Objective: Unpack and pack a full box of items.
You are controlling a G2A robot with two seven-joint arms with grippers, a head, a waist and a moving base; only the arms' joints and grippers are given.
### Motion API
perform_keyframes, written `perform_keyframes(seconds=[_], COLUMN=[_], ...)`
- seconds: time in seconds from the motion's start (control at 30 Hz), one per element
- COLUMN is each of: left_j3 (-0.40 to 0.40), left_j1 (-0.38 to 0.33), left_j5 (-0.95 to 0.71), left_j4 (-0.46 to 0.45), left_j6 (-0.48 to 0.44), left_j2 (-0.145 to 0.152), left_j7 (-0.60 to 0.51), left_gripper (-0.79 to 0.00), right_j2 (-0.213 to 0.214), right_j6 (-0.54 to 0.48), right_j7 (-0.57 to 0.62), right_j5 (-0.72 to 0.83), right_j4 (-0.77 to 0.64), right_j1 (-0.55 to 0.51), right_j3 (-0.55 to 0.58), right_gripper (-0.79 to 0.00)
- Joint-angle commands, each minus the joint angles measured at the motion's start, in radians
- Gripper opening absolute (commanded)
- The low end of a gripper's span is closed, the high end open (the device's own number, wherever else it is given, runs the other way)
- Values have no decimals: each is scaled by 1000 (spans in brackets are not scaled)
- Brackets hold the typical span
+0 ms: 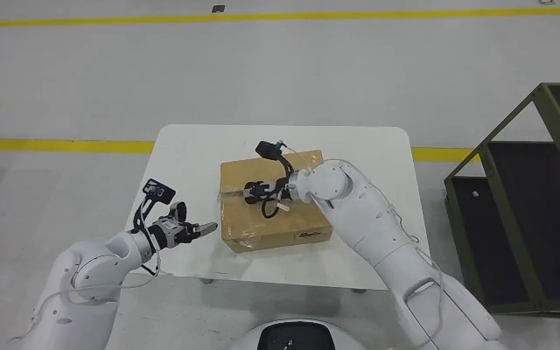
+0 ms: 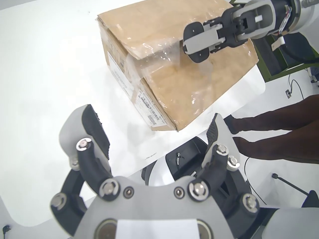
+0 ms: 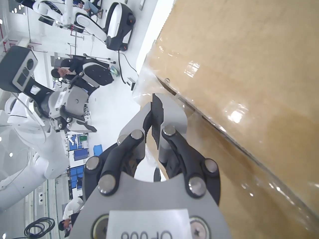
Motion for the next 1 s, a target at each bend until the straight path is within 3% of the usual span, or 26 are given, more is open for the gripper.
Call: perform_keyframes(seconds=[0.0, 0.1, 0.13, 0.17, 0.23, 0.27, 0.43, 0.57, 0.63, 0.83, 0.97], left_j3=[2, 2, 2, 2, 2, 2, 2, 2, 2, 2, -1], left_j1=[1, 1, 1, 1, 1, 1, 1, 1, 1, 1, 18], left_j5=[2, 2, 2, 2, 2, 2, 2, 2, 2, 2, 119], left_j4=[-1, -1, -1, -1, -1, -1, -1, -1, -1, -1, -26], left_j6=[0, 0, 0, 0, 0, 0, 0, 0, 0, 0, 26], left_j2=[0, 0, 0, 0, 0, 0, 0, 0, 0, 0, 2], left_j7=[1, 1, 1, 1, 1, 1, 1, 1, 1, 1, 87], left_gripper=[0, 0, 0, 0, 0, 0, 0, 0, 0, 0, 0], right_j2=[11, 33, 42, 52, 75, 87, 138, 159, 162, 162, 164], right_j6=[9, 33, 42, 48, 67, 73, 58, 21, 34, 34, 33], right_j7=[2, -31, -46, -50, -44, -43, -38, -138, -203, -203, -203], right_j5=[-6, -96, -137, -161, -215, -256, -456, -553, -565, -565, -603], right_j4=[-36, -114, -155, -200, -300, -357, -658, -821, -850, -850, -849], right_j1=[-16, -36, -48, -69, -120, -151, -335, -472, -513, -513, -515], right_j3=[20, 44, 54, 68, 107, 127, 195, 229, 239, 239, 237], right_gripper=[-785, -779, -548, -468, -65, 0, 0, 0, 0, 0, 0])
